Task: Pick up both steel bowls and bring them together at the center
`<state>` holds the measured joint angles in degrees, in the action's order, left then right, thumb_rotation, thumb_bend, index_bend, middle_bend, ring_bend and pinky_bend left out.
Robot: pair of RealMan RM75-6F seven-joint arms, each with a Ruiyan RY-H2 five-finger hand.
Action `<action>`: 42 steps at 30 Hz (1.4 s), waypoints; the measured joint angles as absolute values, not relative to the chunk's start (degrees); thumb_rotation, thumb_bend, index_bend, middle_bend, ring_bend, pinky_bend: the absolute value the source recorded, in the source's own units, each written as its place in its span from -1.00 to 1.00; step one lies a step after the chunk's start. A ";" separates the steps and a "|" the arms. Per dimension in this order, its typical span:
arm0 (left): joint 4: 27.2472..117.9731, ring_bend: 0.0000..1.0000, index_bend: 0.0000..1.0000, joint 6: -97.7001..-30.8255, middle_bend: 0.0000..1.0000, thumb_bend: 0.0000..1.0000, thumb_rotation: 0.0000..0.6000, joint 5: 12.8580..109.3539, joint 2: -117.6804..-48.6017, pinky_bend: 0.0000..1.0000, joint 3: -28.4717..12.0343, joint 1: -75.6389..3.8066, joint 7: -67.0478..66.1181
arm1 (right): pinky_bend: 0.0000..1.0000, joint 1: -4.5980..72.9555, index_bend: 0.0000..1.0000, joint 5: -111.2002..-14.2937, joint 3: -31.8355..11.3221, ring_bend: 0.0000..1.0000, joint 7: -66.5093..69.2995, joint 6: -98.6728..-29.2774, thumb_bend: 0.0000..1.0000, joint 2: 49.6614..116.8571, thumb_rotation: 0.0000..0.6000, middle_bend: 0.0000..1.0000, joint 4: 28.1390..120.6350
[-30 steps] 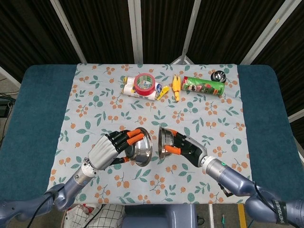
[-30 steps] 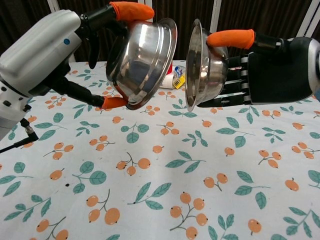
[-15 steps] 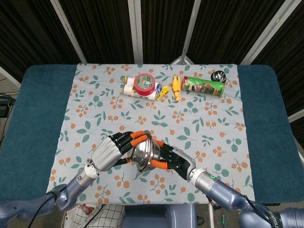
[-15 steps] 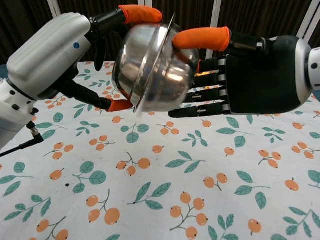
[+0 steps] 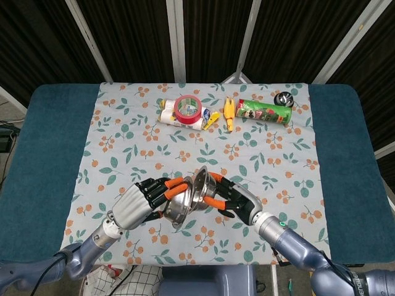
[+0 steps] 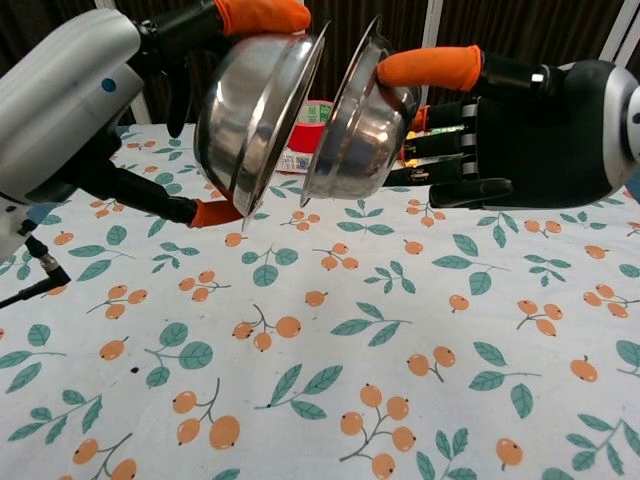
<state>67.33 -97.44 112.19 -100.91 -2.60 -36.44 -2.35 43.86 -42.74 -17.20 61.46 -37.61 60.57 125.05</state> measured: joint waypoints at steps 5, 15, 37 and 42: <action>68.52 -0.14 -0.20 -96.28 0.09 -0.55 1.00 112.07 -100.75 0.27 -3.30 -37.21 -3.20 | 0.94 42.27 0.66 -42.86 -18.26 0.54 61.83 -35.49 -0.13 60.23 1.00 0.59 122.26; 68.34 -0.14 -0.20 -95.18 0.09 -0.55 1.00 111.40 -99.93 0.27 -3.78 -37.44 -4.55 | 0.94 38.99 0.66 -44.82 -20.89 0.54 62.62 -32.28 -0.13 60.24 1.00 0.59 120.71; 66.48 -0.14 -0.20 -93.14 0.09 -0.55 1.00 111.32 -104.00 0.27 -3.91 -39.24 -5.98 | 0.94 38.18 0.66 -43.48 -21.22 0.54 54.23 -36.92 -0.12 63.10 1.00 0.59 131.05; 67.06 -0.14 -0.20 -93.68 0.09 -0.54 1.00 111.68 -103.90 0.27 -3.64 -39.14 -6.12 | 0.94 37.87 0.66 -42.59 -21.42 0.54 52.76 -38.43 -0.12 62.82 1.00 0.59 131.65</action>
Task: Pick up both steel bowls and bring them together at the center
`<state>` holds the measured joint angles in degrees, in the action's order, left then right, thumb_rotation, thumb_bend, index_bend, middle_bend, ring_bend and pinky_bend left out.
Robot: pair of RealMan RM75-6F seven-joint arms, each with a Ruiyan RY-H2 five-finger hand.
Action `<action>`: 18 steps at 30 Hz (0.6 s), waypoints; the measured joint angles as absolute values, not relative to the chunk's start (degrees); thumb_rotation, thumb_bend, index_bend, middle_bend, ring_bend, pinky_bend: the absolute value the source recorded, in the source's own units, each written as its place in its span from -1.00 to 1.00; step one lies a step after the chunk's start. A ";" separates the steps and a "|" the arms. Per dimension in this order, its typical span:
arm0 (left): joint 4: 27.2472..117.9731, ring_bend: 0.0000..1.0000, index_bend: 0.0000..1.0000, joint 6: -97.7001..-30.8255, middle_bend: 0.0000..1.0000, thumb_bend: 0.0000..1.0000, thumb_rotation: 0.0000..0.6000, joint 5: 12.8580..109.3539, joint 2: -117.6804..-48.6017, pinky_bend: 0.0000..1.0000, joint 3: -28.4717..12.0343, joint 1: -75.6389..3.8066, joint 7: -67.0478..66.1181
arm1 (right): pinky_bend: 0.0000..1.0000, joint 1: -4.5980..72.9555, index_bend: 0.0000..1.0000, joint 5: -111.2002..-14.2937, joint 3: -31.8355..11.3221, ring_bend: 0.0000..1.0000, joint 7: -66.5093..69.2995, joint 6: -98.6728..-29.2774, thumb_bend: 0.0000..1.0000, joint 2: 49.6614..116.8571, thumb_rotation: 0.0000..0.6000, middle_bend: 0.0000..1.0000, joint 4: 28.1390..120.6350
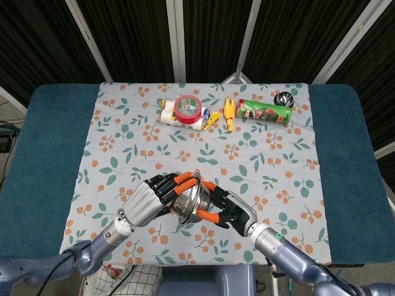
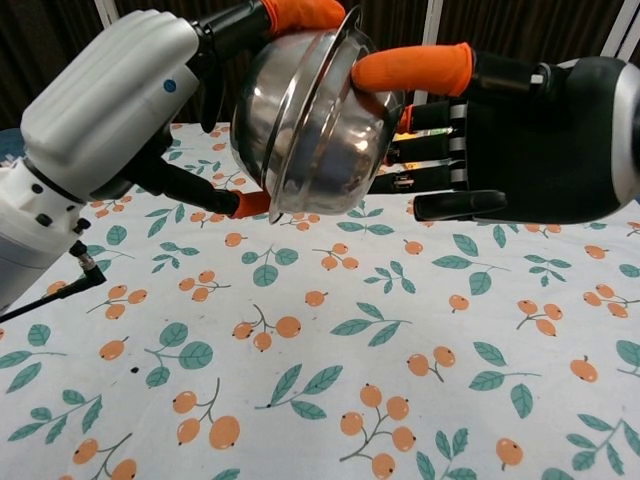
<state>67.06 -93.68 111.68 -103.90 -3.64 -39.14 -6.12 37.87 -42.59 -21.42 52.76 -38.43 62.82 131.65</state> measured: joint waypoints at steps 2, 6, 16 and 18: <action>67.52 -0.14 -0.20 -94.32 0.09 -0.54 1.00 112.10 -103.47 0.27 -3.44 -38.97 -6.27 | 0.94 37.43 0.66 -42.50 -21.47 0.54 52.35 -38.85 -0.12 62.38 1.00 0.59 131.51; 68.84 -0.14 -0.20 -95.58 0.09 -0.54 1.00 112.85 -101.94 0.27 -3.05 -38.44 -6.71 | 0.94 36.36 0.66 -42.43 -21.59 0.54 52.43 -38.85 -0.12 61.51 1.00 0.59 130.05; 71.40 -0.14 -0.21 -94.15 0.09 -0.53 1.00 111.53 -98.16 0.27 -2.68 -37.25 -8.16 | 0.94 34.00 0.66 -46.48 -21.41 0.54 52.48 -36.75 -0.12 62.65 1.00 0.59 119.90; 71.81 -0.14 -0.21 -92.47 0.09 -0.52 1.00 110.68 -97.57 0.27 -2.60 -37.17 -9.03 | 0.94 33.80 0.66 -48.51 -20.67 0.54 49.95 -38.58 -0.12 63.66 1.00 0.59 118.67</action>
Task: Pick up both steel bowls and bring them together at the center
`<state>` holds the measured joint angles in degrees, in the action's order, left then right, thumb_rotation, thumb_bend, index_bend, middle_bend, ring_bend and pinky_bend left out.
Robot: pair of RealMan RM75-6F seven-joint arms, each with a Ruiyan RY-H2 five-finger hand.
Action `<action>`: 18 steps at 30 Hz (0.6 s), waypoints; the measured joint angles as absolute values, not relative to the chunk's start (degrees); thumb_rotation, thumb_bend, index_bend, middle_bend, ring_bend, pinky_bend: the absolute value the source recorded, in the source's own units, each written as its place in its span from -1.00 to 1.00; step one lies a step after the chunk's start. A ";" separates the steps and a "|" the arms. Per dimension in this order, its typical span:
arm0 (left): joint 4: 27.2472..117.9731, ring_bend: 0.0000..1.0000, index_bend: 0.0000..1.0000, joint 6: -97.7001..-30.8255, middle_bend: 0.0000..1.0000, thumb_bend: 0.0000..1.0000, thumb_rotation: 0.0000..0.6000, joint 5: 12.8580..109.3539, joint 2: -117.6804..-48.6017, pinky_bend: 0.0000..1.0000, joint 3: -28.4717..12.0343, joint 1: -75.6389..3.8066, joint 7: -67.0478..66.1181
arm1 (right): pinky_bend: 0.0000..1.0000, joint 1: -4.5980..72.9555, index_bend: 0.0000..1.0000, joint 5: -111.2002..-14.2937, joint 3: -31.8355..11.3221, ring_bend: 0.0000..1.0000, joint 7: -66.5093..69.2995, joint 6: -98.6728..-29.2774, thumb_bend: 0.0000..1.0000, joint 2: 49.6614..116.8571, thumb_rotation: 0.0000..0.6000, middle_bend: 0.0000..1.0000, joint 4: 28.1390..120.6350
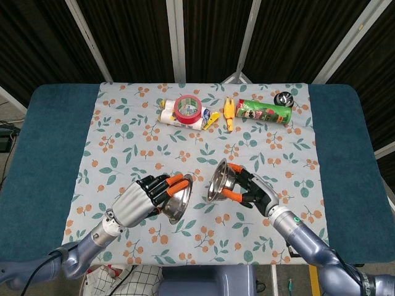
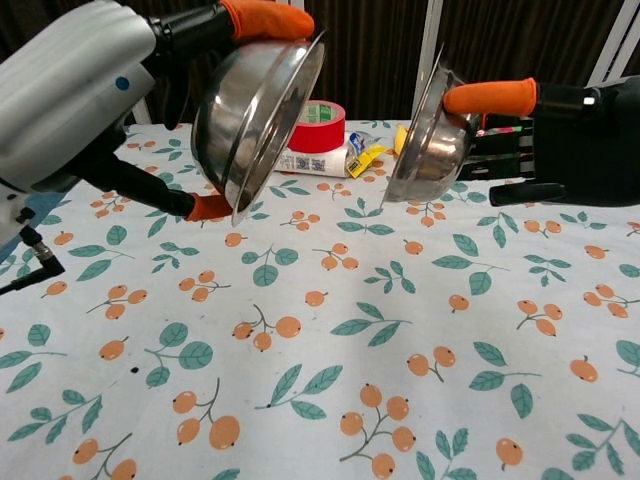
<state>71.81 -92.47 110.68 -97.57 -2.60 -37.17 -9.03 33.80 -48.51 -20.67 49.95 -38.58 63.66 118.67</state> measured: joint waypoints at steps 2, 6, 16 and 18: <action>72.57 -0.14 -0.21 -90.43 0.10 -0.52 1.00 109.66 -97.10 0.27 -2.60 -37.26 -9.58 | 0.94 33.55 0.66 -51.75 -19.25 0.54 44.89 -42.25 -0.12 65.78 1.00 0.59 116.37; 74.76 -0.13 -0.21 -86.13 0.10 -0.52 1.00 107.27 -94.89 0.27 -2.14 -37.14 -11.10 | 0.94 33.29 0.66 -58.53 -16.08 0.54 32.51 -49.66 -0.12 70.86 1.00 0.59 110.00; 82.95 -0.13 -0.21 -73.93 0.10 -0.51 1.00 99.60 -88.70 0.28 -0.47 -36.26 -20.87 | 0.94 32.37 0.66 -82.09 -5.51 0.54 5.25 -67.47 -0.12 87.09 1.00 0.59 82.43; 83.84 -0.13 -0.21 -72.14 0.10 -0.51 1.00 98.07 -88.02 0.28 -0.03 -36.00 -21.37 | 0.94 32.22 0.66 -85.15 -3.72 0.53 2.74 -69.20 -0.12 89.02 1.00 0.59 77.83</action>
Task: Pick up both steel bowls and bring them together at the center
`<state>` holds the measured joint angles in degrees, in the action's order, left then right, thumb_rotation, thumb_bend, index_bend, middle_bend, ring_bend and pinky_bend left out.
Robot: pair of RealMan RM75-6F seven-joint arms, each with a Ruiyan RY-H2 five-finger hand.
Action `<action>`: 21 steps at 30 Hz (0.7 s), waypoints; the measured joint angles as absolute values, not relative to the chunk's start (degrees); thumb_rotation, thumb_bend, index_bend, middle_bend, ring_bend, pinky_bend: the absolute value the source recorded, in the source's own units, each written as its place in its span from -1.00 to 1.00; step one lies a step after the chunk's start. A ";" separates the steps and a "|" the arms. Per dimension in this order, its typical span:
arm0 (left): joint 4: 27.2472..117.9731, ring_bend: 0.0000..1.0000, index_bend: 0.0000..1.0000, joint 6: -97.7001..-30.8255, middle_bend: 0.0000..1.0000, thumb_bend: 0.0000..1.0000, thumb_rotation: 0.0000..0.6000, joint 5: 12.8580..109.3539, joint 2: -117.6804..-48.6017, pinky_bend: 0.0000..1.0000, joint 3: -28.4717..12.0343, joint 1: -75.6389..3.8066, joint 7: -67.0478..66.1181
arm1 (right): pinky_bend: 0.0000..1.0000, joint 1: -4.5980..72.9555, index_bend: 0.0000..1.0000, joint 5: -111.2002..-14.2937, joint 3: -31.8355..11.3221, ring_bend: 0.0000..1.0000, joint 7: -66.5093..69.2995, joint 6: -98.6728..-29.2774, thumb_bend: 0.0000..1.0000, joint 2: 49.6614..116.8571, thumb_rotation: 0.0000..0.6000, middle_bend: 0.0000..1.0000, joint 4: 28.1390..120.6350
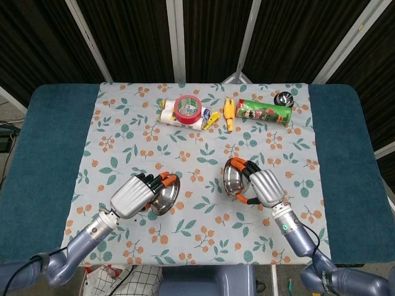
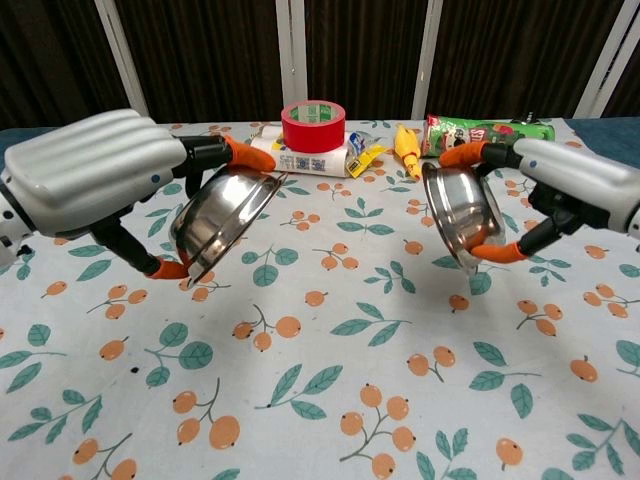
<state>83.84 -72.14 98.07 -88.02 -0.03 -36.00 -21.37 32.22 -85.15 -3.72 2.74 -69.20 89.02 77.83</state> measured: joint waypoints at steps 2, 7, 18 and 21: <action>84.23 -0.13 -0.21 -70.84 0.10 -0.51 1.00 97.06 -87.48 0.28 0.43 -35.72 -21.80 | 0.94 32.08 0.66 -88.03 -1.92 0.54 0.67 -70.72 -0.12 90.78 1.00 0.59 73.08; 84.07 -0.13 -0.21 -68.85 0.10 -0.51 1.00 95.71 -87.17 0.28 0.94 -35.46 -22.61 | 0.94 31.85 0.66 -92.94 1.44 0.54 -2.21 -72.54 -0.12 93.20 1.00 0.59 64.40; 81.74 -0.32 -0.52 -65.89 -0.30 -0.69 1.00 94.36 -89.40 -0.19 1.26 -35.66 -24.76 | 0.18 31.34 -0.90 -96.98 5.01 -0.28 -6.15 -72.09 -0.12 94.79 1.00 -0.43 57.89; 81.21 -0.38 -0.59 -65.26 -0.39 -0.72 1.00 93.75 -90.00 -0.26 1.28 -35.55 -25.05 | 0.02 31.26 -1.00 -96.28 5.02 -0.47 -6.35 -70.74 -0.12 94.20 1.00 -0.65 59.55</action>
<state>81.21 -65.26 93.75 -90.00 1.28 -35.55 -25.05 31.26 -96.28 5.02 -6.35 -70.74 94.20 59.55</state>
